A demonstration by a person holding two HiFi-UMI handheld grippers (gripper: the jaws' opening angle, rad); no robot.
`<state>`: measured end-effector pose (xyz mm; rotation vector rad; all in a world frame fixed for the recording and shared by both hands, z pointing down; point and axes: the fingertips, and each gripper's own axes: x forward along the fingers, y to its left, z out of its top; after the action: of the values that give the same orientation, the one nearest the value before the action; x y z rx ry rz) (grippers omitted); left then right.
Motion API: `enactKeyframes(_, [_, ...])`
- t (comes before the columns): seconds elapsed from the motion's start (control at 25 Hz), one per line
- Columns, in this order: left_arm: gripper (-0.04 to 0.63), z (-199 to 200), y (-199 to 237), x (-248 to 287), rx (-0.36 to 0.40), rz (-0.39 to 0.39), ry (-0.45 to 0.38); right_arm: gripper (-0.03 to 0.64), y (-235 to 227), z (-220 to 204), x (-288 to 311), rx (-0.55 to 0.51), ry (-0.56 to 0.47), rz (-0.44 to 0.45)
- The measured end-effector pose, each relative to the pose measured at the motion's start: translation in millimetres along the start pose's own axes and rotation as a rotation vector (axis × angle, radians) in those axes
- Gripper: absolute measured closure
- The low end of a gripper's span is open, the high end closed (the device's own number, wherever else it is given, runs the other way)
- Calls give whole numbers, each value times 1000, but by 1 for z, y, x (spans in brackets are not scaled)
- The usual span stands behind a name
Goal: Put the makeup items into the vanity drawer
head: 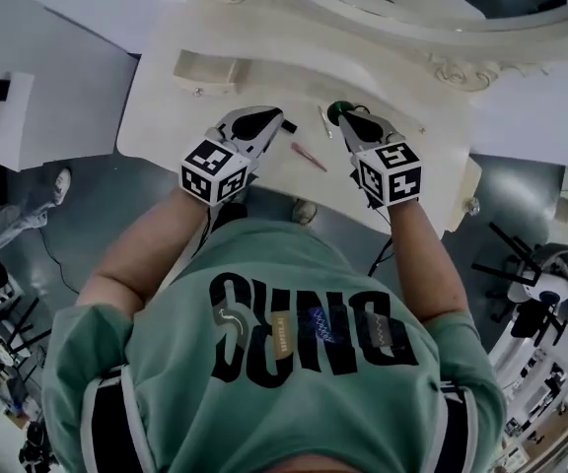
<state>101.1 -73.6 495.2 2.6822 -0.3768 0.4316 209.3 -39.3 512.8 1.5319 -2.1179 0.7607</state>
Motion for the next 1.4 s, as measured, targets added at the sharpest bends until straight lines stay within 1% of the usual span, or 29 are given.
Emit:
enactKeyframes(0.12, [591,6,47,-36,-20,81,-31,609,36,41,44,-51,-13,76])
enactKeyframes(0.28, [591,7,108,-86,-70,196,-69,609,88,83,109,-129,4,188])
enactKeyframes(0.4, [591,1,145,-119,-94,255,-80,609,122,99,155,-166,28,242])
enactKeyframes(0.52, [591,-7,175,-141,-108,284,-79,609,145,103,196,-191,56,257])
enactKeyframes(0.64, [591,-16,195,-156,-137,297,-81,609,157,102,224,-200,86,258])
enactKeyframes(0.76, [591,-23,207,-164,-156,294,-76,609,162,100,240,-203,108,249])
enactKeyframes(1.08, [591,-24,221,-162,-177,266,-73,605,159,98,254,-191,144,226])
enactKeyframes(1.24, [591,-22,225,-157,-179,255,-71,533,159,96,258,-187,154,228])
enactKeyframes(1.4, [591,-22,227,-154,-183,250,-68,525,158,96,259,-182,154,229])
